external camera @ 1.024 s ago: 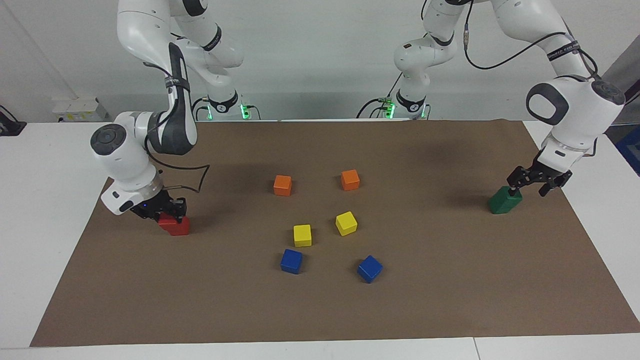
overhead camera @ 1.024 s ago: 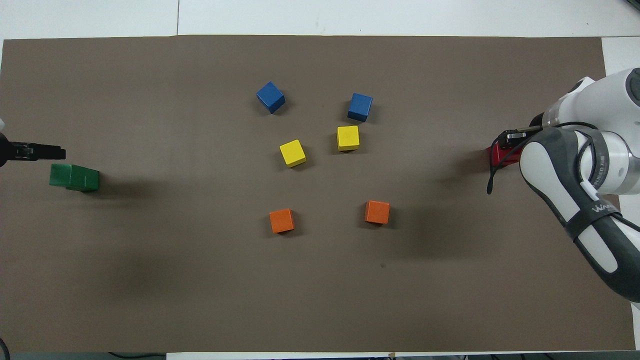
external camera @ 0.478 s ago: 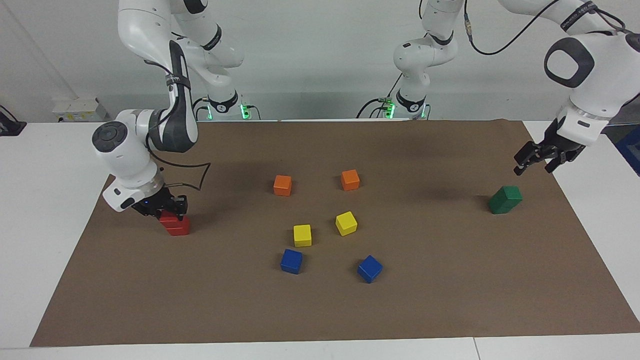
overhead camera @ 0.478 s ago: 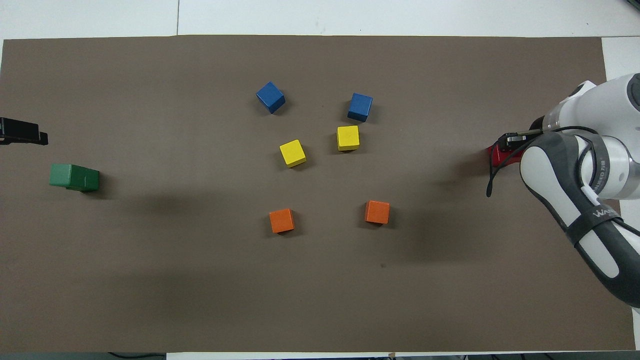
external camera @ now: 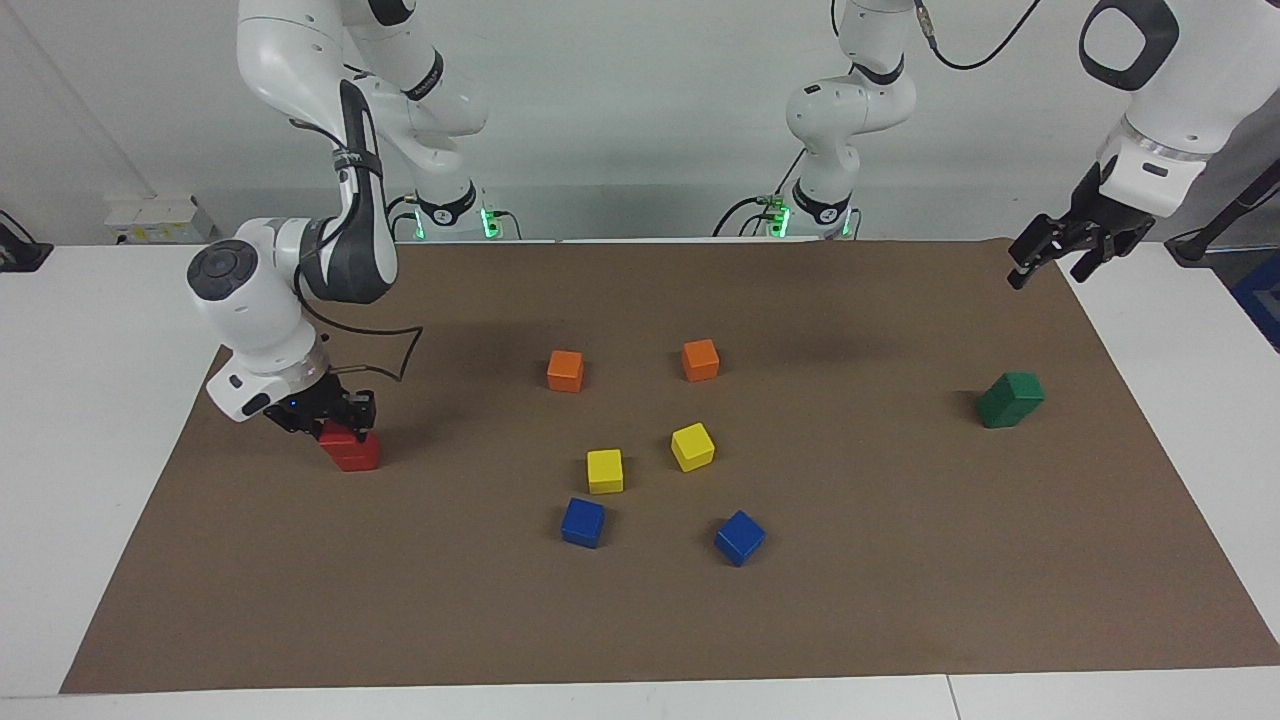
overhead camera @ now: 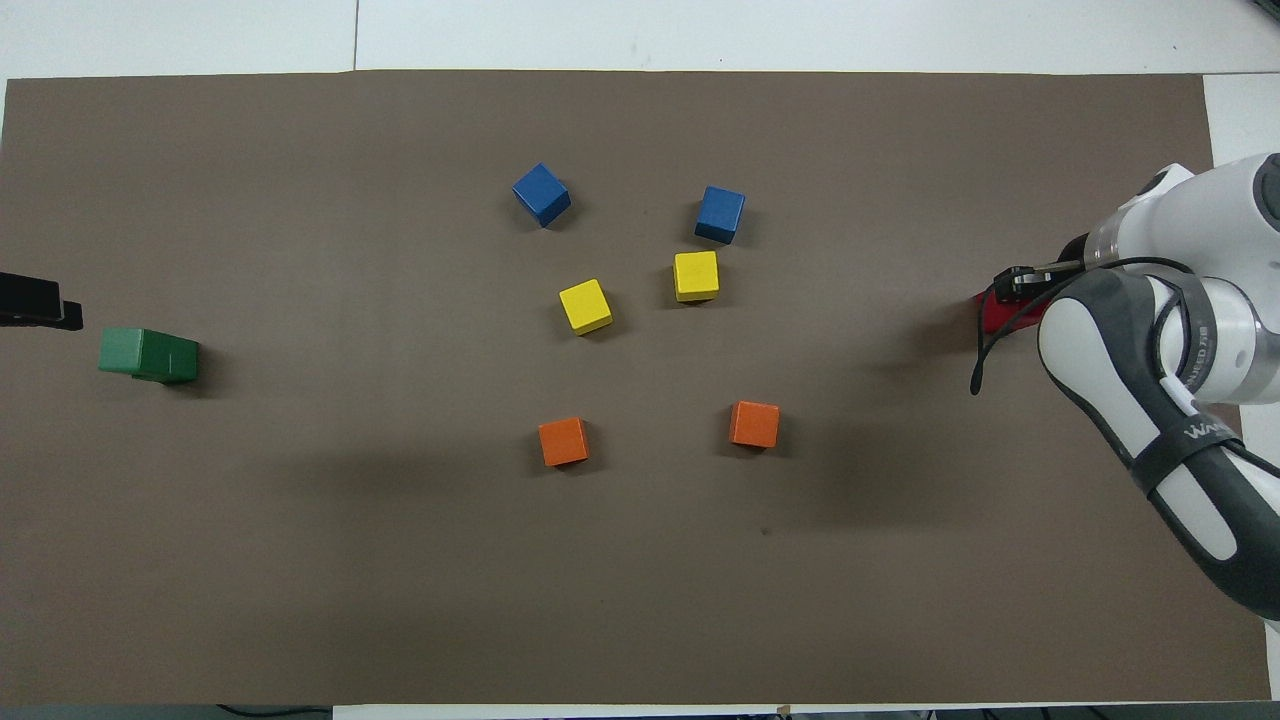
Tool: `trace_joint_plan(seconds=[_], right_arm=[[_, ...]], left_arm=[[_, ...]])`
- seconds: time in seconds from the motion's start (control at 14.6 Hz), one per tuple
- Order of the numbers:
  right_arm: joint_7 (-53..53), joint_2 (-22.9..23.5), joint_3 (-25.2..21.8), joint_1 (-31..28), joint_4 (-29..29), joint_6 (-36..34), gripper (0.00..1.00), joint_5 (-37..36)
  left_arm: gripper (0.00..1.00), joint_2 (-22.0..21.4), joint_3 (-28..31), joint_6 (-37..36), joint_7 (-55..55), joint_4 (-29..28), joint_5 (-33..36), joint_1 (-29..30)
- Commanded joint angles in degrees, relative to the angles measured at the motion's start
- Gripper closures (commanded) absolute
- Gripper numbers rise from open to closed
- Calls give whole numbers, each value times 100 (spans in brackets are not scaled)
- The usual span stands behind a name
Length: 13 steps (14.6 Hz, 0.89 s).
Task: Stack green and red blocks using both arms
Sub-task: 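Open the left gripper and draw back from the green stack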
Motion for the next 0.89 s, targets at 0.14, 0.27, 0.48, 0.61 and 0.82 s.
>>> trace_joint_plan(seconds=[0.14, 0.27, 0.48, 0.61, 0.82], right_arm=[[42, -77, 24, -11, -111, 177, 0, 55], [121, -95, 51, 7, 28, 72, 0, 55], [385, -436, 68, 287, 432, -638, 0, 55], [385, -805, 68, 358, 600, -982, 0, 55], [359, -1219, 104, 359, 705, -1474, 0, 169]], left_arm=[[0, -192, 93, -244, -393, -116, 87, -417], [0, -192, 93, -297, -376, -107, 332, -619], [0, -122, 137, -507, -358, -37, 404, -726], [0, -104, 155, -753, -367, -19, 395, -787], [0, 10, 321, -763, -376, 86, 395, -936]])
